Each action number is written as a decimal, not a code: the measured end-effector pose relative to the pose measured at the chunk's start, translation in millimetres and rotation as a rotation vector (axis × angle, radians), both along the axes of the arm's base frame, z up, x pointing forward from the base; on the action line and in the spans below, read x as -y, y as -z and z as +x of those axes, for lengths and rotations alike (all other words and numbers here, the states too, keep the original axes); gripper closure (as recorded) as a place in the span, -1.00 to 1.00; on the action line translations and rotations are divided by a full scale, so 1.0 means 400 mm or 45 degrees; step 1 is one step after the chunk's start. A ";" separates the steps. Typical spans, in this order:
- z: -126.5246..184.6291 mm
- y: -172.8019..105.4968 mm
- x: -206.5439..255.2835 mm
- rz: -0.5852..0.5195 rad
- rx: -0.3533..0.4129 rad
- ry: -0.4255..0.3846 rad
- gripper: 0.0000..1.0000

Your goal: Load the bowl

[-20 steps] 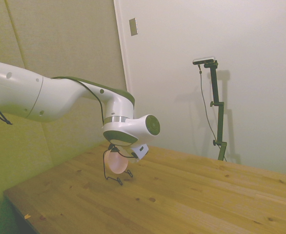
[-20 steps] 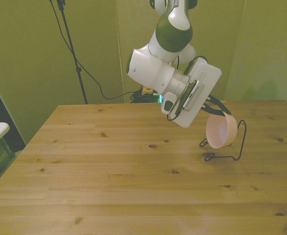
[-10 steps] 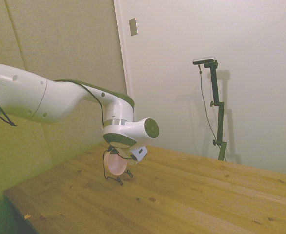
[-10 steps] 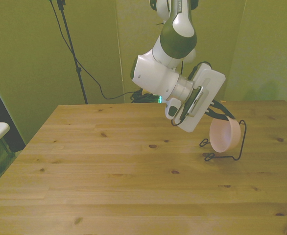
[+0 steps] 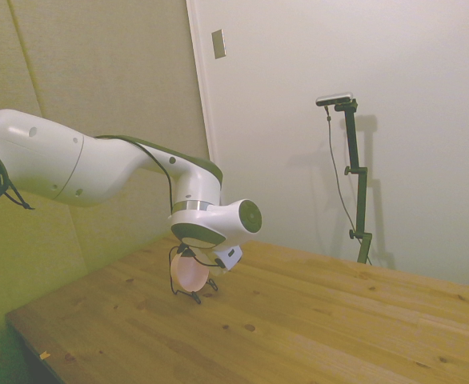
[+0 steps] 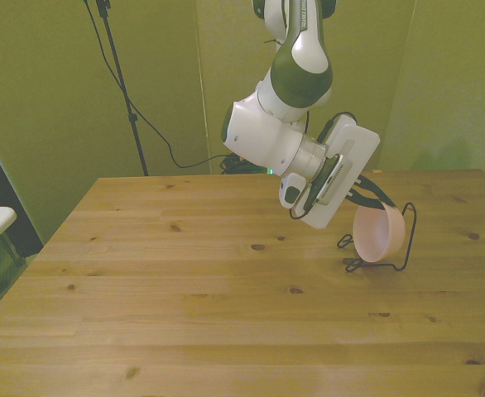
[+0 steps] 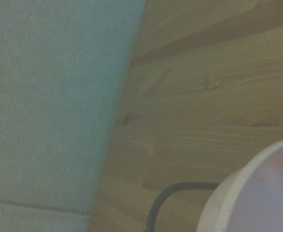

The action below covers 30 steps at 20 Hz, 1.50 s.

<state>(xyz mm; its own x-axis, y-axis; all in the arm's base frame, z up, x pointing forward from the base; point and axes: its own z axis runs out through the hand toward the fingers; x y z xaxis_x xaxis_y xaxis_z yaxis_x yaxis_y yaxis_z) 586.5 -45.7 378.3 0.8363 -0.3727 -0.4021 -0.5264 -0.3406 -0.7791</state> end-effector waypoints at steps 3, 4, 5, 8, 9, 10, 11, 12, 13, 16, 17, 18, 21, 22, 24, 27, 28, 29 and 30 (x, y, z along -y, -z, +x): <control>0.000 0.003 0.000 0.000 -0.002 0.000 -1.00; 0.000 0.003 0.000 0.000 -0.002 0.000 -1.00; 0.000 0.003 0.001 0.000 -0.002 0.000 -1.00; 0.000 0.003 0.001 0.001 -0.003 0.001 -1.00; 0.000 0.003 0.002 0.001 -0.003 0.002 -1.00; 0.000 0.002 0.004 0.001 -0.003 0.002 -1.00; -0.001 0.001 0.007 0.002 -0.003 0.004 -1.00; -0.002 -0.001 0.011 0.004 -0.002 0.005 -1.00; -0.004 -0.005 0.018 0.006 0.000 0.007 -1.00; -0.015 -0.032 0.051 0.016 0.014 0.022 -1.00; -0.021 -0.045 0.065 0.018 0.020 0.028 -1.00; -0.029 -0.060 0.082 0.012 0.027 0.036 -1.00; -0.067 -0.104 0.134 -0.081 0.019 0.082 -1.00; -0.083 -0.121 0.148 -0.133 0.009 0.114 -1.00; -0.120 -0.158 0.165 -0.250 -0.027 0.178 -1.00; -0.186 -0.207 0.165 -0.425 -0.079 0.250 -1.00; -0.212 -0.220 0.159 -0.488 -0.093 0.272 -1.00; -0.240 -0.231 0.147 -0.545 -0.105 0.291 -1.00; -0.268 -0.241 0.131 -0.595 -0.115 0.304 -1.00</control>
<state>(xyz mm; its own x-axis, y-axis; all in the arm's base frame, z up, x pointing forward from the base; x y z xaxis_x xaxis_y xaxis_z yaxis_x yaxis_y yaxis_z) 479.2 -98.1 474.9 0.6762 -0.7048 -0.2145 -0.6896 -0.5030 -0.5211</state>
